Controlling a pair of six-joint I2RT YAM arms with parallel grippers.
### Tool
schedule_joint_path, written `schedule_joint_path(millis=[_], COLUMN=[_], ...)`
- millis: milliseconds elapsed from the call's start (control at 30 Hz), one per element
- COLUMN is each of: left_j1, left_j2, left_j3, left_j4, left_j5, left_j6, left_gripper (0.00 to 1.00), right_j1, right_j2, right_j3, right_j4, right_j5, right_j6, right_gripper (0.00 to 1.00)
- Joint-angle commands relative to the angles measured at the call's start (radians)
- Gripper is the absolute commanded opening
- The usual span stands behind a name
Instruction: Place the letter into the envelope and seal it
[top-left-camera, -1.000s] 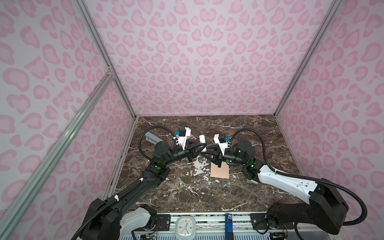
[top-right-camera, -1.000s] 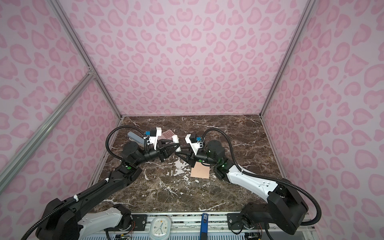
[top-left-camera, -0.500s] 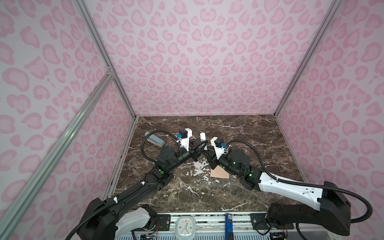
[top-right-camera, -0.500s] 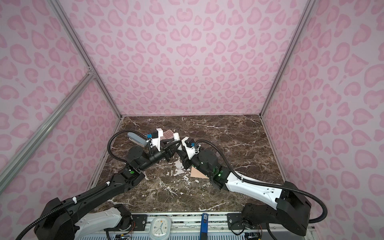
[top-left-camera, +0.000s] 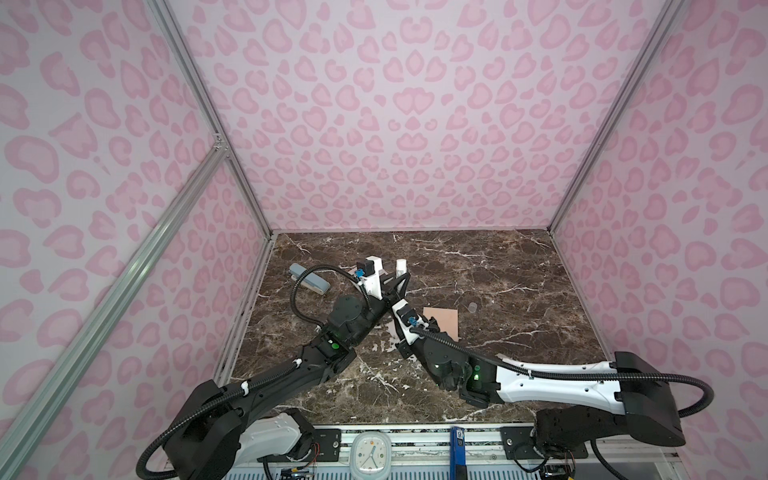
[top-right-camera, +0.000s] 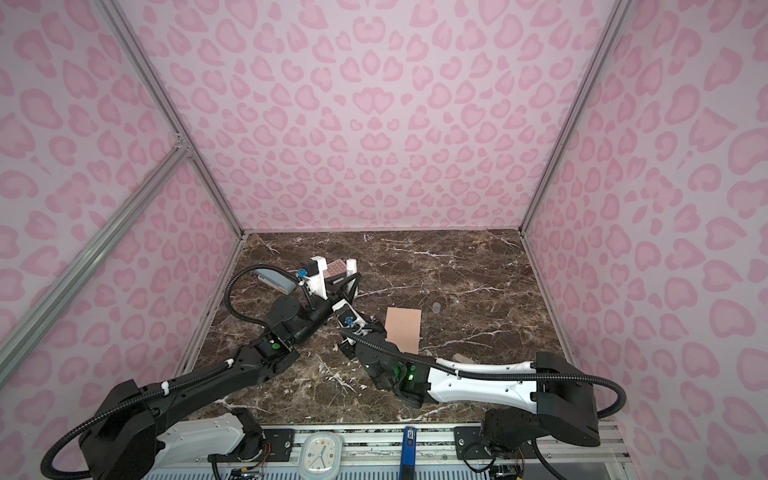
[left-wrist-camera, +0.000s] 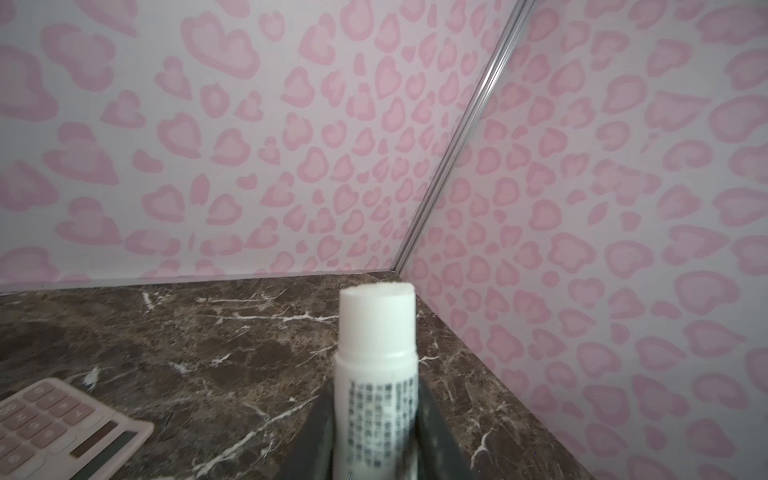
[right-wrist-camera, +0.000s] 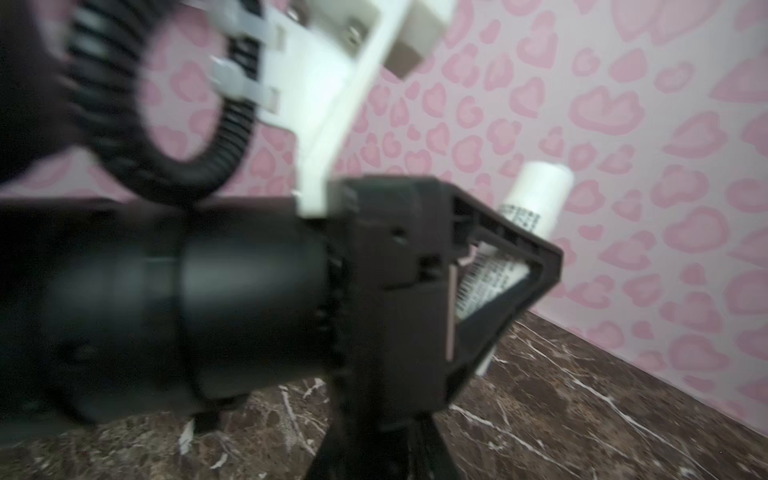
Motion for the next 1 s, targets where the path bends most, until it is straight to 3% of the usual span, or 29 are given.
schedule_joint_path(millis=[0, 267, 467, 800, 967], left_j1=[-0.004, -0.004, 0.002, 0.039, 0.090], left_j2=[0.006, -0.023, -0.080, -0.165, -0.200], left_j3=[-0.009, -0.011, 0.013, 0.026, 0.014], left_j4=[0.004, -0.023, -0.093, -0.160, -0.144], left_j5=[-0.043, -0.061, -0.072, -0.037, 0.066], left_j6=[0.009, 0.032, 0.074, 0.077, 0.032], left_gripper=[0.04, 0.04, 0.04, 0.04, 0.04], right_j1=[-0.002, -0.015, -0.080, -0.258, -0.376], right_j2=[0.001, -0.029, -0.121, -0.304, -0.331], right_j3=[0.003, -0.023, -0.086, -0.180, -0.198], right_j4=[0.089, 0.037, -0.009, -0.073, -0.072], right_j5=[-0.007, -0.069, -0.187, -0.491, -0.736], right_j6=[-0.016, 0.010, 0.018, 0.024, 0.039], right_gripper=[0.31, 0.42, 0.47, 0.47, 0.46])
